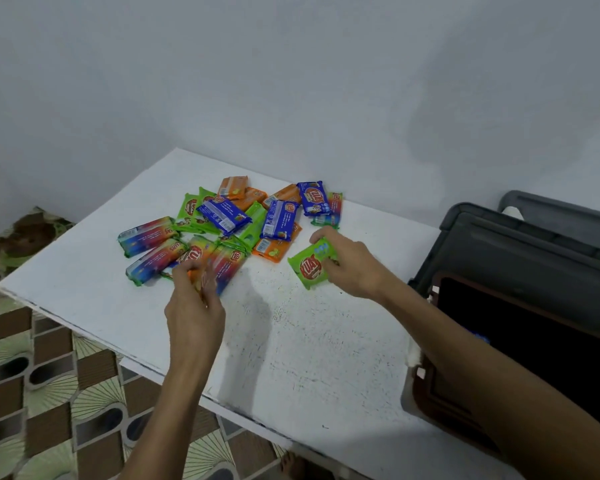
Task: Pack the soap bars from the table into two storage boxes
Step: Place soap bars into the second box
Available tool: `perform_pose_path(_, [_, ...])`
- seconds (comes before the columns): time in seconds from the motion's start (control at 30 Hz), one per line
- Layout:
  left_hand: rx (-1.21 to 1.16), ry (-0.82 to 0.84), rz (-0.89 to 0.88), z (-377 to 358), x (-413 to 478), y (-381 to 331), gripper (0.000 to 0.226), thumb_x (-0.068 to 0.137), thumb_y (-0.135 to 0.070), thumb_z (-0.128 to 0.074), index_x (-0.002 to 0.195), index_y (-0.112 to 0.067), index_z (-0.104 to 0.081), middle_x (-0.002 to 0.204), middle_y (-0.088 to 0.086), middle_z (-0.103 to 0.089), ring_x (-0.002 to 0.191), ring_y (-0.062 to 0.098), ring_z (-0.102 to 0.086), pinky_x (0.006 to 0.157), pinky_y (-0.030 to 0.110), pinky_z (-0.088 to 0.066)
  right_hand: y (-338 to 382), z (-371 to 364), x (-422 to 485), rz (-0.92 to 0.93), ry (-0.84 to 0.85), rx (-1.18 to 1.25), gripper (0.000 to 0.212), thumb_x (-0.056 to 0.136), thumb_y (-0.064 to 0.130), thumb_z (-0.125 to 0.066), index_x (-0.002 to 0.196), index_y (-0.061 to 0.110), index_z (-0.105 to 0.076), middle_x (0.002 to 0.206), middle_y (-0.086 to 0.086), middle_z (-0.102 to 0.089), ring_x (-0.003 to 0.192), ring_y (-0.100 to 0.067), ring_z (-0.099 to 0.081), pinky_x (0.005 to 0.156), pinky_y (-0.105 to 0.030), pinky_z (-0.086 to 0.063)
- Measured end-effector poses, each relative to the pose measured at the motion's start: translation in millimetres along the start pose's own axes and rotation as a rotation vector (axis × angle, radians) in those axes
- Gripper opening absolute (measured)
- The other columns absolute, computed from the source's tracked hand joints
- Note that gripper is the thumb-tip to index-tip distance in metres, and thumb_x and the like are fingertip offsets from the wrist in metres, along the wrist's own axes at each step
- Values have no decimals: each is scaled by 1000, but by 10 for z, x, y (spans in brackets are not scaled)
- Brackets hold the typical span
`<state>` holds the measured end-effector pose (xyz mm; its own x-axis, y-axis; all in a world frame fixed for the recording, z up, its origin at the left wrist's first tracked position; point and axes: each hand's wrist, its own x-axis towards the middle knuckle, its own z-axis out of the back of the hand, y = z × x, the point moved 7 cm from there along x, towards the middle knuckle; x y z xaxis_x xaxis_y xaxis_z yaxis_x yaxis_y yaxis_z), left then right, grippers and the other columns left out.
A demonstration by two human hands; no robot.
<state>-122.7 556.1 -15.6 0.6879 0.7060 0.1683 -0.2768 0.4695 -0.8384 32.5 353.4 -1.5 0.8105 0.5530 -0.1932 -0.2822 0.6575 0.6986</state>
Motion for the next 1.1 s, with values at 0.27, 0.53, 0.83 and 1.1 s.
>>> perform_pose_path(0.27, [-357,183,-1,-332,-46,-435,50,98,-8,-49,134,-36,-29,116,-4,-51,92,6,-65,72,33,-59,-151,491,-484,93,-200,445,23,98,9,-51,116,22,-60,123,-5,-57,106,-23,-65,73,-38,-62])
perform_pose_path(0.53, [-427,359,-144,-767,-270,-916,21,102,-18,-42,122,-24,-47,116,-11,-54,88,-4,-62,65,24,-57,-537,952,-1193,82,-362,405,26,94,11,-60,117,23,-65,115,2,-63,92,-14,-68,62,-23,-56])
perform_pose_path(0.83, [-506,559,-164,-1372,-742,-1479,28,98,-16,-52,124,-27,-47,111,-24,-52,96,-10,-58,69,15,-54,-1123,1361,-2050,9,-469,429,21,88,10,-68,109,16,-67,110,-1,-69,98,-16,-69,76,-29,-59])
perform_pose_path(1.1, [-488,701,-200,-1765,-1075,-1679,33,92,-20,-62,119,-35,-52,115,-22,-56,104,-1,-59,76,22,-56,-1584,1088,-2341,-190,-325,586,16,83,15,-72,98,8,-69,110,-7,-64,98,-18,-69,68,-34,-61])
